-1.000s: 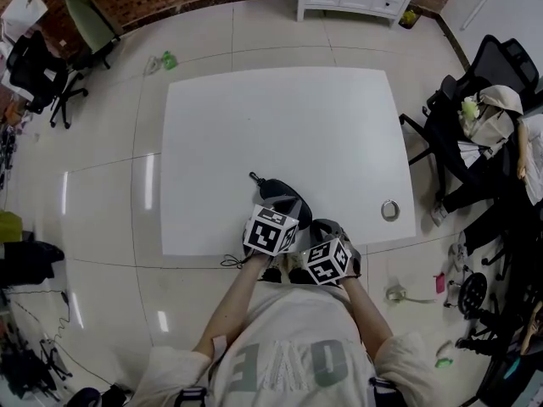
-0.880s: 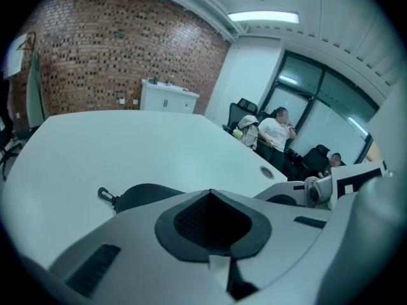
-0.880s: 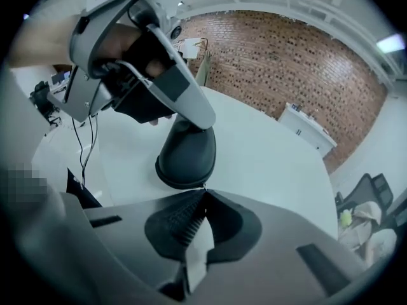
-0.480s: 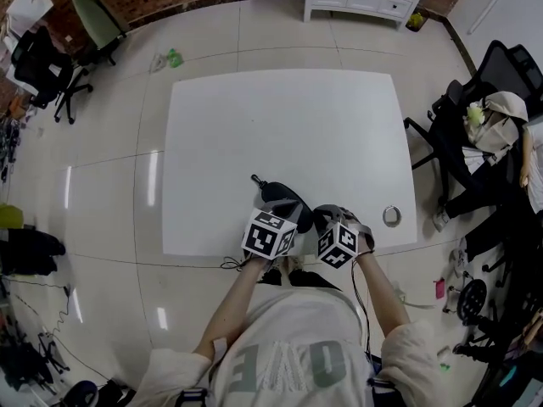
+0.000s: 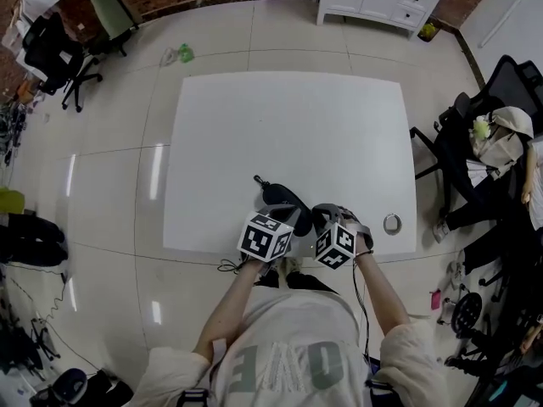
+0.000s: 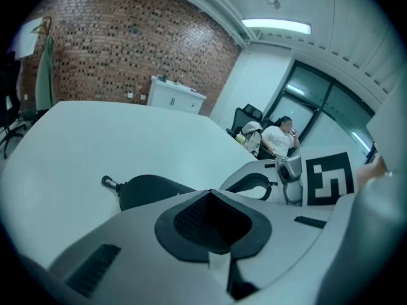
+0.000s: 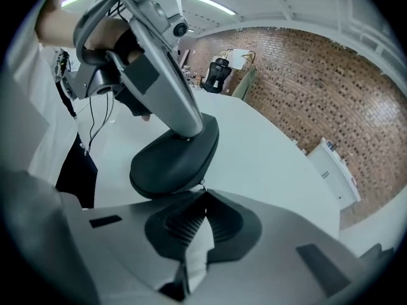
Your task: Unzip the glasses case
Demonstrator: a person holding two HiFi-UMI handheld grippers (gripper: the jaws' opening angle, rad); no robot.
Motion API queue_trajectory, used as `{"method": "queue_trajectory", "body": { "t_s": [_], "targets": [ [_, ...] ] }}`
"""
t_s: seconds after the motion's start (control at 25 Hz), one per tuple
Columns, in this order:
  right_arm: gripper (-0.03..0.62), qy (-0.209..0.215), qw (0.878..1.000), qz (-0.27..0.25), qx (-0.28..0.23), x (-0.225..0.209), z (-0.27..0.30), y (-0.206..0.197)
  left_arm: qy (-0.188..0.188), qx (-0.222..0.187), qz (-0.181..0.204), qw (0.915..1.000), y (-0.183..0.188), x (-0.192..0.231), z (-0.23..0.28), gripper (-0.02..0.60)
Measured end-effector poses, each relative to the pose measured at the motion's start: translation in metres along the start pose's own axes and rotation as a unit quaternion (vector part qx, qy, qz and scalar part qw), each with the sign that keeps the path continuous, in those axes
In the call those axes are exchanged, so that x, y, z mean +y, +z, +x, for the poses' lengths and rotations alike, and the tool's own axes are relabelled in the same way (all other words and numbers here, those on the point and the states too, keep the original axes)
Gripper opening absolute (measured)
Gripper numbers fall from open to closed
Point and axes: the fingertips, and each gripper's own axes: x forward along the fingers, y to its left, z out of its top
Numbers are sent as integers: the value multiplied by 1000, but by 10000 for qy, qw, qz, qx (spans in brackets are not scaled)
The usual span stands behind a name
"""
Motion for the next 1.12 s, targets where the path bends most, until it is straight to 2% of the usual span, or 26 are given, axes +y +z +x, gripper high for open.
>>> {"method": "queue_trajectory", "body": {
  "t_s": [0.08, 0.16, 0.24, 0.44, 0.52, 0.64, 0.72, 0.84, 0.96, 1.12],
  "targets": [
    [0, -402, 9971, 646, 14, 3, -5, -3, 227, -179, -33, 9996, -1, 2, -4, 3],
    [0, -842, 9831, 1625, 5, 2, -12, -7, 312, -290, -65, 9991, -5, 0, -13, 3],
    [0, -924, 9719, 2166, -17, 12, -17, -5, 312, -353, -168, 9987, -12, -3, -24, 3],
    [0, -198, 9772, 2104, -191, 69, -12, 22, 467, -742, -397, 9954, -15, 3, -44, 3],
    [0, -23, 9748, 2216, -256, 83, -8, 32, 477, -760, -275, 9956, -12, 4, -44, 3],
    [0, 122, 9718, 2334, -297, 94, -4, 41, 481, -535, -13, 9974, -15, 4, -35, 3],
    [0, 119, 9725, 2309, -279, 97, -3, 43, 515, -392, 103, 9979, -21, 6, -30, 3],
    [0, 24, 9718, 2346, -241, 93, -3, 37, 479, -402, 197, 9978, -24, 6, -28, 3],
    [0, -220, 9679, 2498, -165, 83, -9, 22, 506, -323, 428, 9973, -25, 5, -28, 3],
    [0, -606, 9591, 2766, -2, 53, -19, -12, 422, -344, 347, 9979, -26, 5, -28, 3]
  ]
}}
